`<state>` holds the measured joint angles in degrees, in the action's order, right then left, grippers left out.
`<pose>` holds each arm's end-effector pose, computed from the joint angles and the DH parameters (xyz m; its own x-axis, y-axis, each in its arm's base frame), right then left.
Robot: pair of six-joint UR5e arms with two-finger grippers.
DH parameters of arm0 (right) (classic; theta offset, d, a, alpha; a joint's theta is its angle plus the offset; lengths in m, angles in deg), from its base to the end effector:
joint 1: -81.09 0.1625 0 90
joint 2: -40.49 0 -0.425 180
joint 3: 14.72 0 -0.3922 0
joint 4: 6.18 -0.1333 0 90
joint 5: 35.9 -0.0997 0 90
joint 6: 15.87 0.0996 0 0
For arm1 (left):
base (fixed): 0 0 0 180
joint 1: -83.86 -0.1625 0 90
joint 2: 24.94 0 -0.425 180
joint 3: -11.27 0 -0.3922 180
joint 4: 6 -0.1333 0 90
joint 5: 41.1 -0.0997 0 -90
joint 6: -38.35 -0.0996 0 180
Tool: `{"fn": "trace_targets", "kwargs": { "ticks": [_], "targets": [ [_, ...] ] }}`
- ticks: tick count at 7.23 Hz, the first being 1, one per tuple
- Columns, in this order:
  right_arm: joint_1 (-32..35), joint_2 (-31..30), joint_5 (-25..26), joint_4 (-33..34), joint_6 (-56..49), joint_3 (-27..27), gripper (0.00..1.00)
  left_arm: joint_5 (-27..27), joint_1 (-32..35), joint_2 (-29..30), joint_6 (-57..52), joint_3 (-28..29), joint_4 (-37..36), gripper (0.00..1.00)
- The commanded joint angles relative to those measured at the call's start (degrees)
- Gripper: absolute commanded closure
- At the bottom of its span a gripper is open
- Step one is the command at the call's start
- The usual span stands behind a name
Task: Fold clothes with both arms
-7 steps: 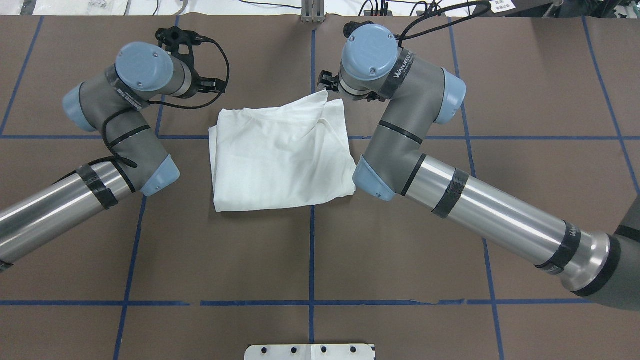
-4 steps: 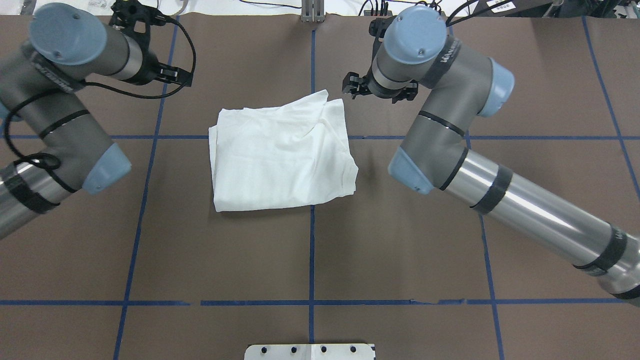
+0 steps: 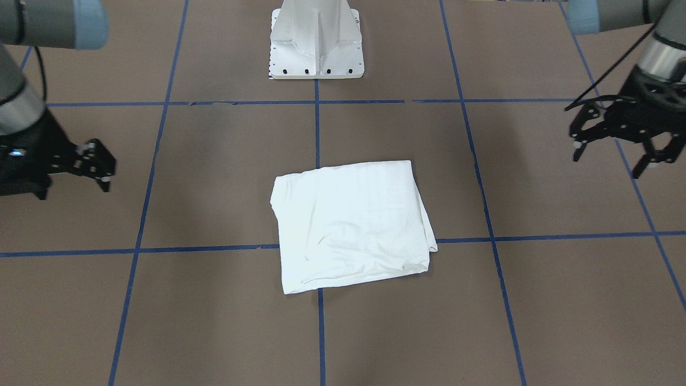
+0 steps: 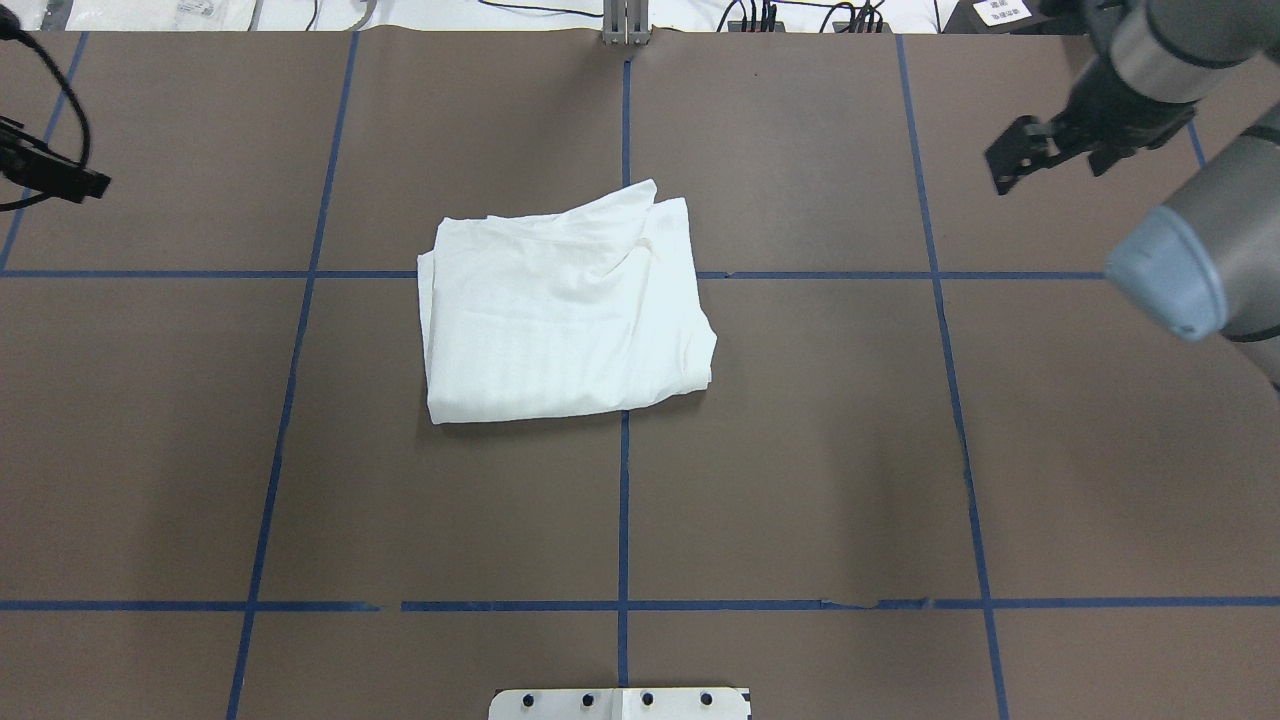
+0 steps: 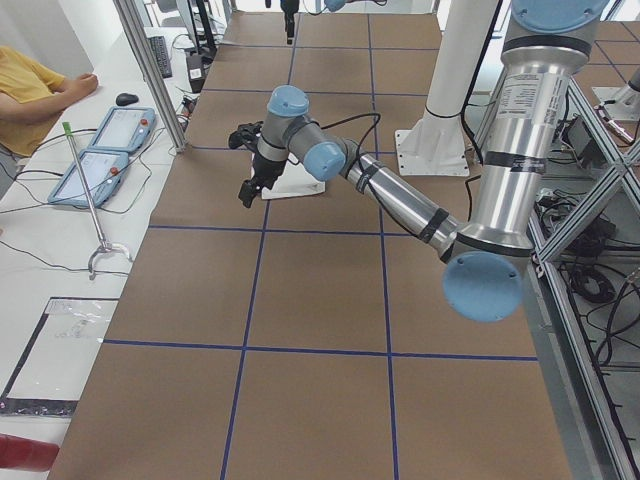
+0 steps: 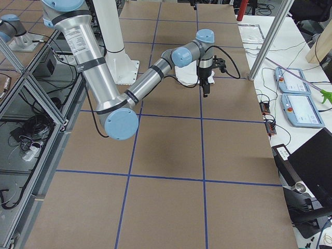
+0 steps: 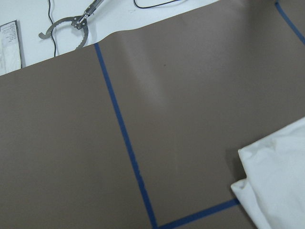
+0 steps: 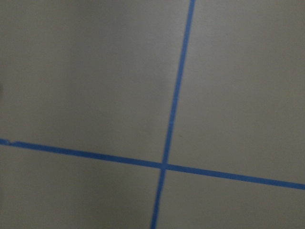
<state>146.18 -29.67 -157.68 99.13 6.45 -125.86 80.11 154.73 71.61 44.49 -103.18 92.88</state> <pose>-0.1654 -0.5482 0.3382 0.7685 -0.2122 0.6036 0.0949 0.9708 0.2205 0.0919 -0.5141 0.3842 0.7220 0.5132 -0.4639 -0.1753 0.7844 0.5950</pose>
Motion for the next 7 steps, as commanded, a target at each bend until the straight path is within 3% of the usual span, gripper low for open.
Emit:
{"fn": "trace_targets", "kwargs": {
  "ticks": [1,2,4,7],
  "targets": [
    [14.91,-12.14,-5.56,1.74,-26.35,0.29,0.0,12.68,14.6,-9.67,-12.63,4.74,0.95,0.0],
    [19.5,-17.32,-8.01,1.3,-30.71,2.05,0.0,12.74,16.48,-13.03,-12.03,5.72,1.66,0.0],
    [24.44,-27.35,-7.59,-0.36,-31.11,4.86,0.0,12.74,18.85,-14.38,-12.38,11.52,1.76,0.0],
    [24.82,-29.59,-7.77,-1.6,-30.76,5.14,0.0,12.91,19.48,-17.53,-12.55,13.82,-1.3,0.0]
  ]
}}
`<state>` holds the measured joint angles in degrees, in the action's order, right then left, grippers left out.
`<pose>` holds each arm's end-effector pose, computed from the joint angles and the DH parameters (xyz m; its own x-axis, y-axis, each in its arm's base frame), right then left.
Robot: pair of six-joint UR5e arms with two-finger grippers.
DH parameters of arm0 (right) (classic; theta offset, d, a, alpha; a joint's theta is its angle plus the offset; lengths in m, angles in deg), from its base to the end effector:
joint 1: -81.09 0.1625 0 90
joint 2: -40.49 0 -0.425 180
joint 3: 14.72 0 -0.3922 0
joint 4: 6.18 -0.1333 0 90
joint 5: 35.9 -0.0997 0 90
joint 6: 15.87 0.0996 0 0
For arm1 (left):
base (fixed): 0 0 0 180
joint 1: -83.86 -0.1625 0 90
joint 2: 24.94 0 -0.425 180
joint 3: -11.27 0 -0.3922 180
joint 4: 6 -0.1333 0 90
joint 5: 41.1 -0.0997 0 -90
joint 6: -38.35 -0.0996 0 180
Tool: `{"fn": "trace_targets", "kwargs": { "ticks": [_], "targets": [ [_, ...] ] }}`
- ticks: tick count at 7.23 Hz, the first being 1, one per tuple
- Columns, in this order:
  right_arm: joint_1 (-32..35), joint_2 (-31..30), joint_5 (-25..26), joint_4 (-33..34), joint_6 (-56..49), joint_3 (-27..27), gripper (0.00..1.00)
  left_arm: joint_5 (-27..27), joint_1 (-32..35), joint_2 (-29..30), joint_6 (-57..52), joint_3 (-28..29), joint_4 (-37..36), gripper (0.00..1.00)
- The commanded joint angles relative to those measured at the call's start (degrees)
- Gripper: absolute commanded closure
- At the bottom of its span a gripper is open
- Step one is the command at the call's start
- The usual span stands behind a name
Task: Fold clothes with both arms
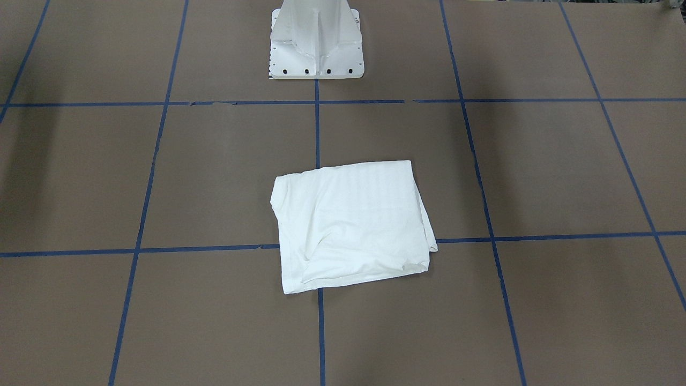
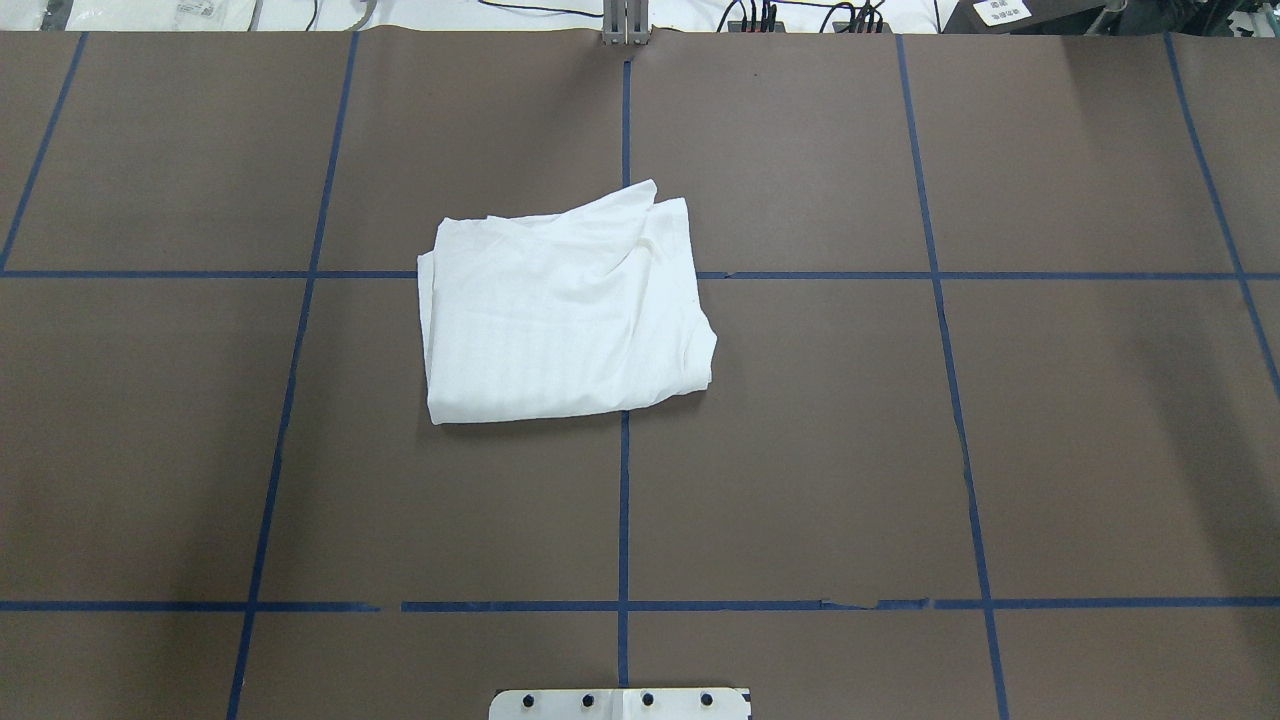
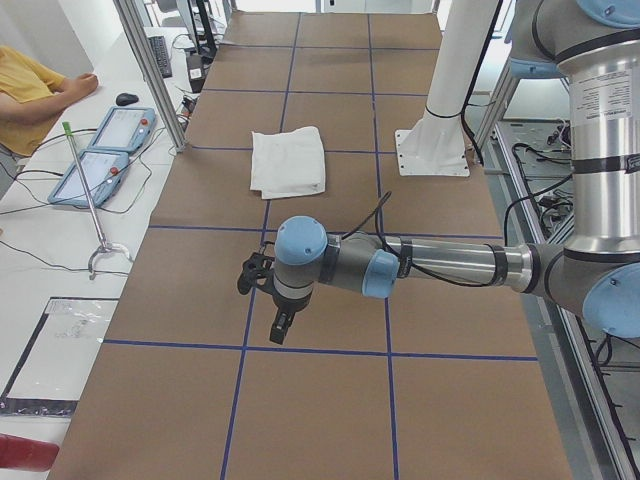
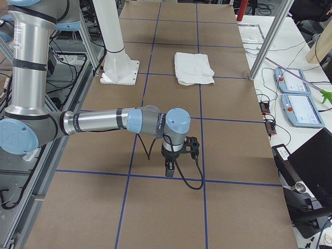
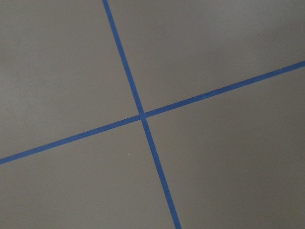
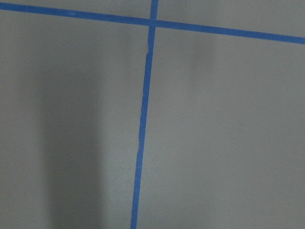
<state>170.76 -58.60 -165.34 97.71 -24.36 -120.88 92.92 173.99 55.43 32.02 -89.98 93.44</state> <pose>0.0677 -0.4123 0.6221 0.7634 -0.0764 0.6414 0.1197 0.9925 -0.0243 -0.0651 -0.4324 0.6216 0.7153 0.2391 -0.6567 -0.0771 0.9609 0.2659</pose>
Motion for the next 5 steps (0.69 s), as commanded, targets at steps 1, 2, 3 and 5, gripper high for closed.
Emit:
{"fn": "trace_targets", "kwargs": {
  "ticks": [1,2,3,5],
  "targets": [
    [0.24,-0.75,-0.2,-0.18,0.06,0.08,0.0,0.1,0.4,-1.54,-0.35,1.05,-4.83,0.0],
    [0.24,-0.75,-0.11,-0.18,0.06,0.16,0.0,0.19,0.49,-4.15,-0.61,-0.69,-5.12,0.0],
    [0.24,-0.75,-0.11,-0.18,0.14,0.08,0.0,0.19,0.4,-4.0,-0.44,-0.36,-5.21,0.0],
    [0.24,-0.75,-0.11,-0.18,0.14,0.16,0.0,0.28,0.4,-3.47,0.0,-1.32,-5.56,0.0]
  ]
}}
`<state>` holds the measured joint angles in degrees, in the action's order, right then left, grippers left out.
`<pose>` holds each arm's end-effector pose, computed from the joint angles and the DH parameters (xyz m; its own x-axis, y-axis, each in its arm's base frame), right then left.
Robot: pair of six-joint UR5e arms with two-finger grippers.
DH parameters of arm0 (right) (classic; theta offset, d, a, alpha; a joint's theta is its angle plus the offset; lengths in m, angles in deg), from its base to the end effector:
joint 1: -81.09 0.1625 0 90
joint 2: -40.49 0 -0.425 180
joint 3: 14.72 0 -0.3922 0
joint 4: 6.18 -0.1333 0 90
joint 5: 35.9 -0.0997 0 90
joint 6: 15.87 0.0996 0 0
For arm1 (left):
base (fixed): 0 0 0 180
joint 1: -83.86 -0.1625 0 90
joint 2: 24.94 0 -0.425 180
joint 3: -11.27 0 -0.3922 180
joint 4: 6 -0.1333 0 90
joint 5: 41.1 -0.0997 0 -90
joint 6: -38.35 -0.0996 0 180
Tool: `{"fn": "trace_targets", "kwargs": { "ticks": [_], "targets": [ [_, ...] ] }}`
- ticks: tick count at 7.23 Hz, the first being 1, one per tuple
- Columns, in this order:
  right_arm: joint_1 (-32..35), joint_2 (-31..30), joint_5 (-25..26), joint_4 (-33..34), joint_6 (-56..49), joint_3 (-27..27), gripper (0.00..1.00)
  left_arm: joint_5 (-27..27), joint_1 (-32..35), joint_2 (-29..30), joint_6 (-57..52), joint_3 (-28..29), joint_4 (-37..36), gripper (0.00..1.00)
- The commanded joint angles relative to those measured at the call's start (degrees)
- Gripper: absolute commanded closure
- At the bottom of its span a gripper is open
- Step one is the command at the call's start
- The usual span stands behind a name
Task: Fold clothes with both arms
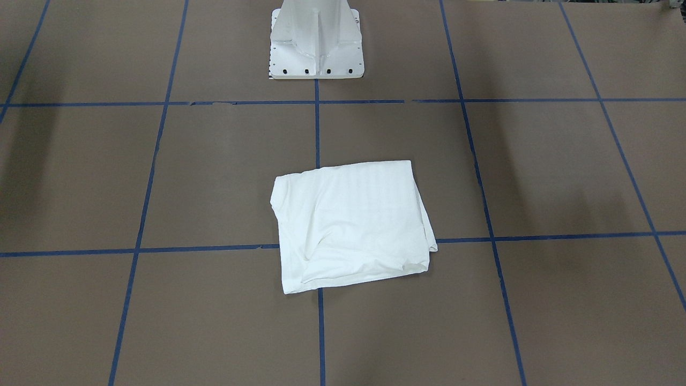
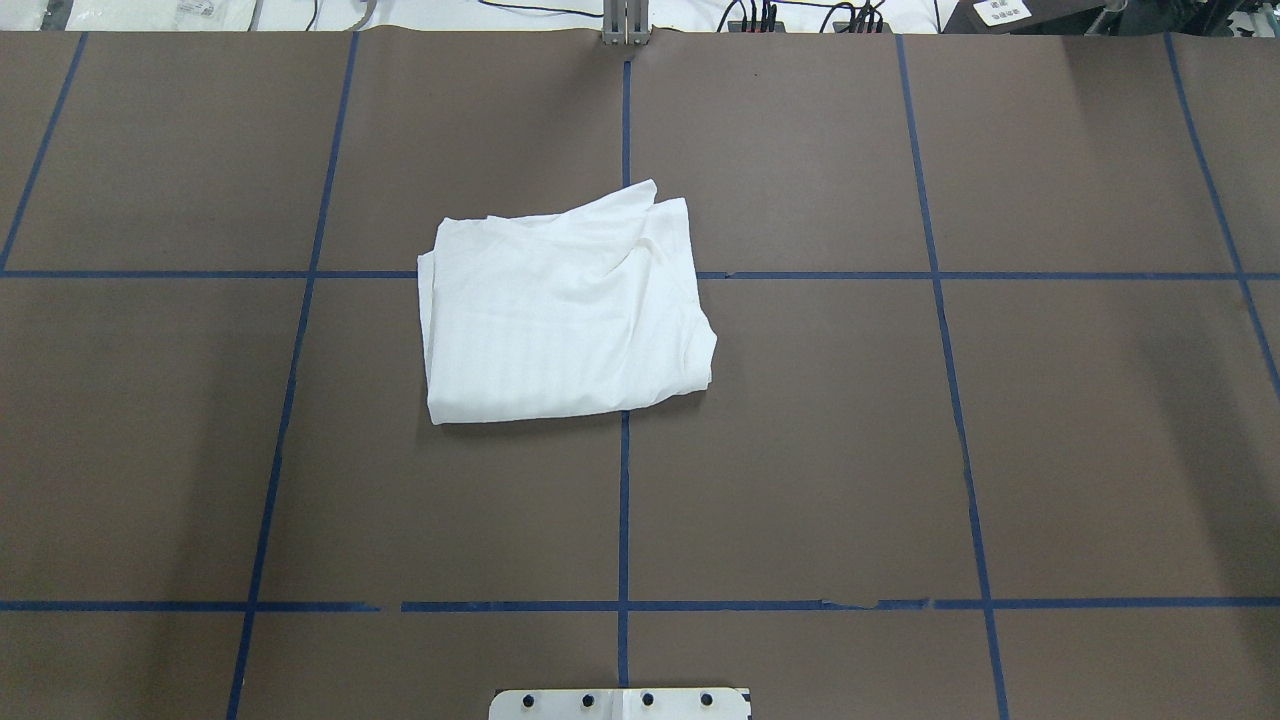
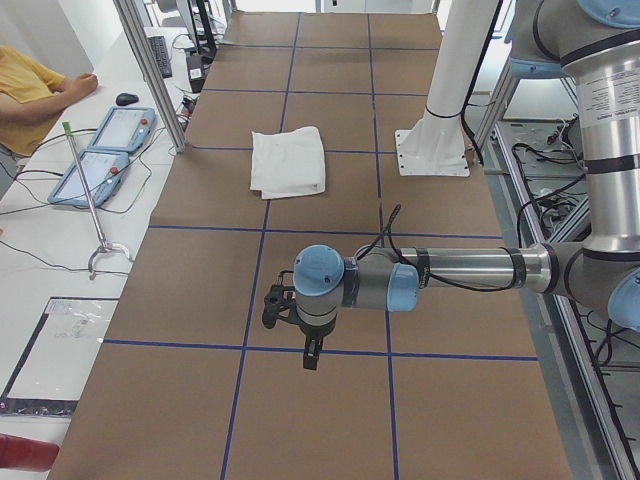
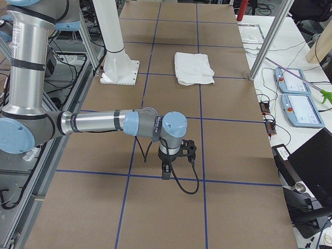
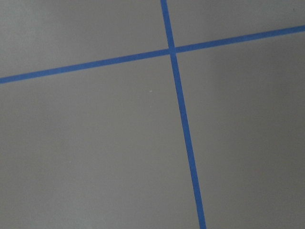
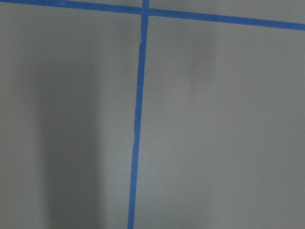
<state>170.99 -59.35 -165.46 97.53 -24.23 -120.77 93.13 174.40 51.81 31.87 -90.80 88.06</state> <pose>0.0692 -0.4062 0.6280 0.7627 -0.0632 0.6437 0.1138 0.9928 -0.0373 -0.0676 -0.3972 0.6505 0.7133 0.1408 -0.6865 -0.0715 0.9891 0.1285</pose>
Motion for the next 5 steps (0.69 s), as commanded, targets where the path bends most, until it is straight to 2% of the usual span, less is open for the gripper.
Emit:
{"fn": "trace_targets", "kwargs": {
  "ticks": [1,5],
  "targets": [
    [0.0,0.0,0.0,0.0,0.01,-0.03,0.0,0.16,0.08,-0.02,0.07,-0.67,0.33,0.0],
    [0.0,0.0,0.0,0.0,0.01,-0.03,0.0,-0.37,0.0,0.06,-0.1,-0.94,0.51,0.0]
  ]
}}
